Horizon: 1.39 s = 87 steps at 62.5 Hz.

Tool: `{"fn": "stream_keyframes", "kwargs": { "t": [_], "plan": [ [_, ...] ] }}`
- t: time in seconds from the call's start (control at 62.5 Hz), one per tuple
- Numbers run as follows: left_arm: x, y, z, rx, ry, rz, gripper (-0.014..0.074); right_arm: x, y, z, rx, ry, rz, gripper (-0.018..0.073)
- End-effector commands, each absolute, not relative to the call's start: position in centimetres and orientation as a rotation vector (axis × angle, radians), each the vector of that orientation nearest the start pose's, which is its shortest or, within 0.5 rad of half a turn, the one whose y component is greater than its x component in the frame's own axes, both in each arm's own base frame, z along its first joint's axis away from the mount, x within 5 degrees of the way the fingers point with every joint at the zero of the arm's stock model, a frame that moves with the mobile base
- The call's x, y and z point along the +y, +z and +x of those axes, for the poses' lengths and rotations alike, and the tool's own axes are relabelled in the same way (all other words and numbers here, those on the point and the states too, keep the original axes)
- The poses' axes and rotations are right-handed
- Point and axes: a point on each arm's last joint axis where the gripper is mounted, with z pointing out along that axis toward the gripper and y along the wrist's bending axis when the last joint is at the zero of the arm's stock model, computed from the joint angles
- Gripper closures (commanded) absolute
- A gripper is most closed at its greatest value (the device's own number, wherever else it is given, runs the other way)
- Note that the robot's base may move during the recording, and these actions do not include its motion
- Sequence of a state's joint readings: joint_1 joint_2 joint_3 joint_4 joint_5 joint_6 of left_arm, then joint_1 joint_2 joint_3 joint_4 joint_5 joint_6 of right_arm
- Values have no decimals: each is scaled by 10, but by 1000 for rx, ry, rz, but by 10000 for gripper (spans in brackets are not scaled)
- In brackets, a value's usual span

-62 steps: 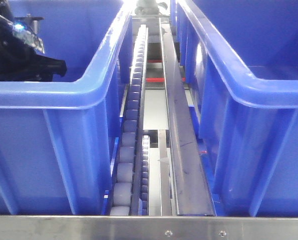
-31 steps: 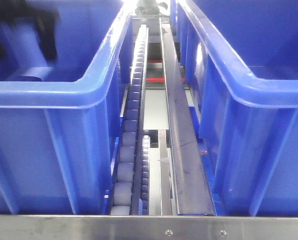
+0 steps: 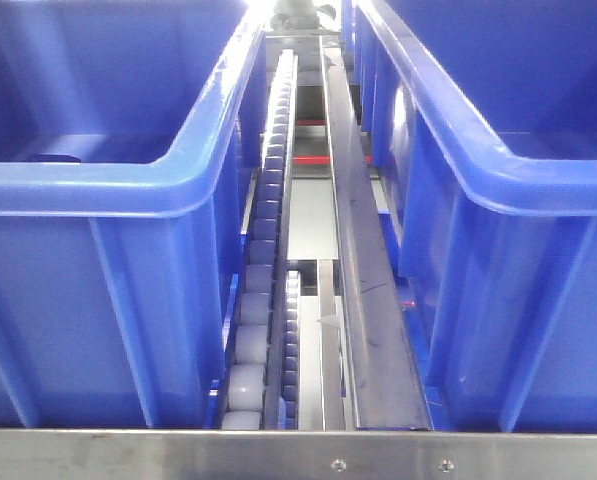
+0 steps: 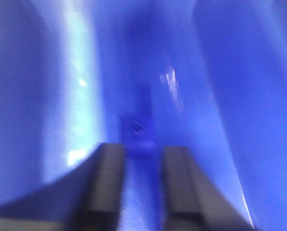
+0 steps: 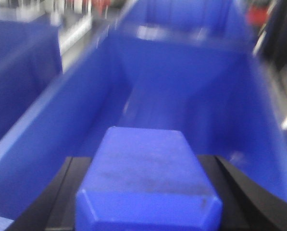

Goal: Pick and sort blue part to right shelf

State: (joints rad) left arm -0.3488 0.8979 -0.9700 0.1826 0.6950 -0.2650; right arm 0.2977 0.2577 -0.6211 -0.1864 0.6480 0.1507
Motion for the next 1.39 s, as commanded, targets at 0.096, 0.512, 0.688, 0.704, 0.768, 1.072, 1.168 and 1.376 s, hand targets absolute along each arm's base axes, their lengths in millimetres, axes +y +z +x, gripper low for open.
{"fn": "stream_keyframes", "kwargs": {
  "t": [0.096,0.512,0.688,0.704,0.768,1.072,1.168,1.376],
  "plan": [
    [-33,399,124,1852,-158,184,461,25,372,100,1808,192,-187,375],
    [-14,381,74,1744,-173,165,461,51,385,252,2316,78,-129,375],
    [-11,379,68,1725,-177,162,461,32,353,308,2495,-25,-84,375],
    [-11,379,67,1725,-177,162,461,29,350,312,2505,-33,-80,375],
    [-11,379,67,1725,-177,162,461,25,336,329,2544,-52,-87,375],
    [-12,378,67,1727,-179,161,461,27,274,376,2606,-59,-116,375],
    [-12,378,67,1727,-179,161,461,28,266,382,2597,-57,-119,375],
    [-12,378,67,1728,-184,160,461,28,257,386,2611,-58,-122,370]
  ]
}}
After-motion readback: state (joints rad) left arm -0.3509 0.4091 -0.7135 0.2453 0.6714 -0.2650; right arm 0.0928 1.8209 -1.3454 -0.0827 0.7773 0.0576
